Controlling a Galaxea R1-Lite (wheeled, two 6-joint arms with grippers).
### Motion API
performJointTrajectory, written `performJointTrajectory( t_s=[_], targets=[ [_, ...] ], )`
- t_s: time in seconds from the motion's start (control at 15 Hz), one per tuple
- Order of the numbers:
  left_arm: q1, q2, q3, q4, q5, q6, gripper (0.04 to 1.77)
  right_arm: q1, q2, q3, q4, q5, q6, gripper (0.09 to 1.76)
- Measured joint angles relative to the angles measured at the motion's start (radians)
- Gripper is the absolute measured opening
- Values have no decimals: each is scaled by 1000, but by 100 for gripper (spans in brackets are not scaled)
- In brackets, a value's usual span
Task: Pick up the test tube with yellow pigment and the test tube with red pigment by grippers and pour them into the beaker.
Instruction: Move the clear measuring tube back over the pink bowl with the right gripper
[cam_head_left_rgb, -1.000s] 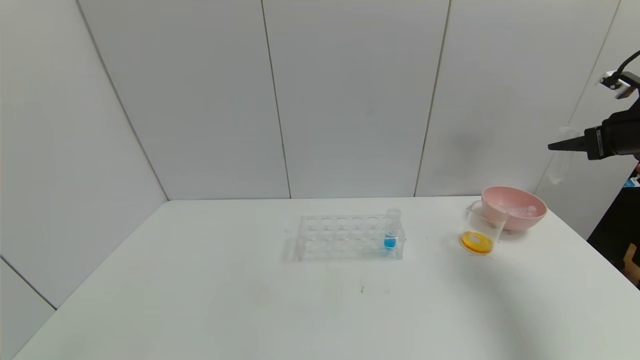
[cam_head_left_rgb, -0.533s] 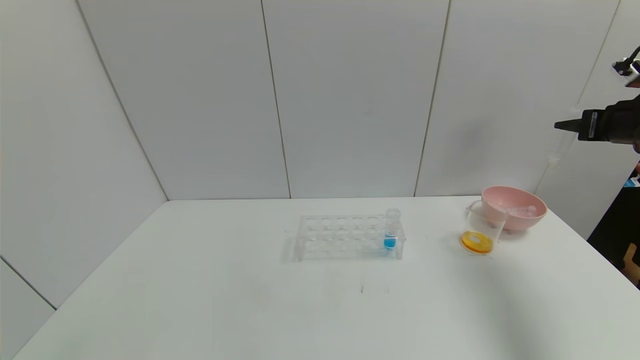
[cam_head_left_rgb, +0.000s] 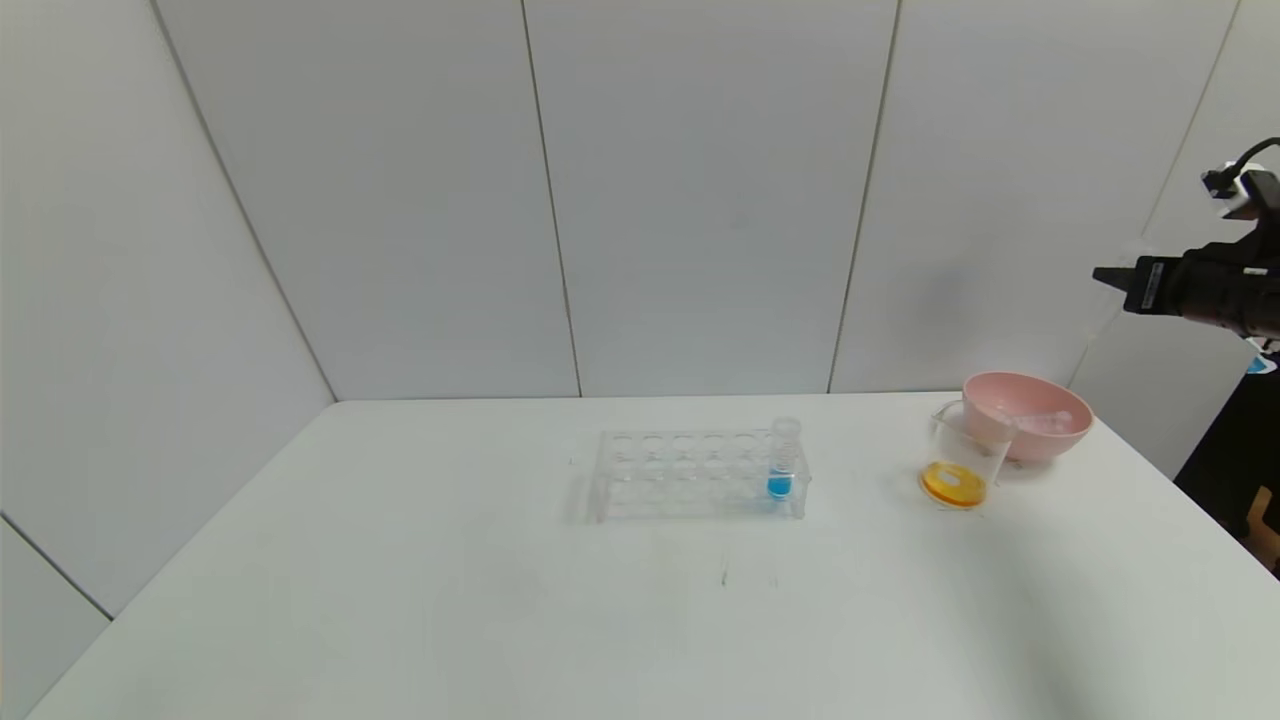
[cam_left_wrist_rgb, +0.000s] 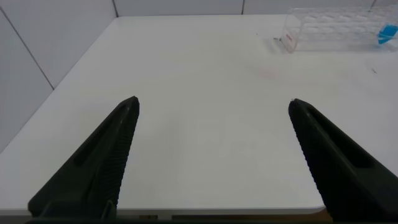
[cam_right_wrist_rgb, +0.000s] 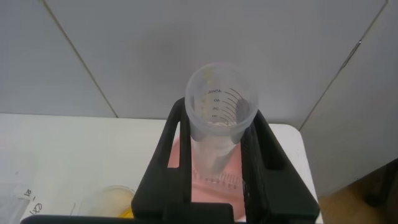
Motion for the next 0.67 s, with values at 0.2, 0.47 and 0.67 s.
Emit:
performJointTrajectory(
  t_s=[0.2, 0.47, 0.67],
  targets=[
    [0, 0, 0, 0, 0, 0, 172, 19, 28, 62, -55, -6, 4, 52],
    [0, 0, 0, 0, 0, 0, 172, 30, 103, 86, -155, -76, 6, 52],
    [0, 0, 0, 0, 0, 0, 172, 30, 162, 87, -189, -89, 6, 52]
  ],
)
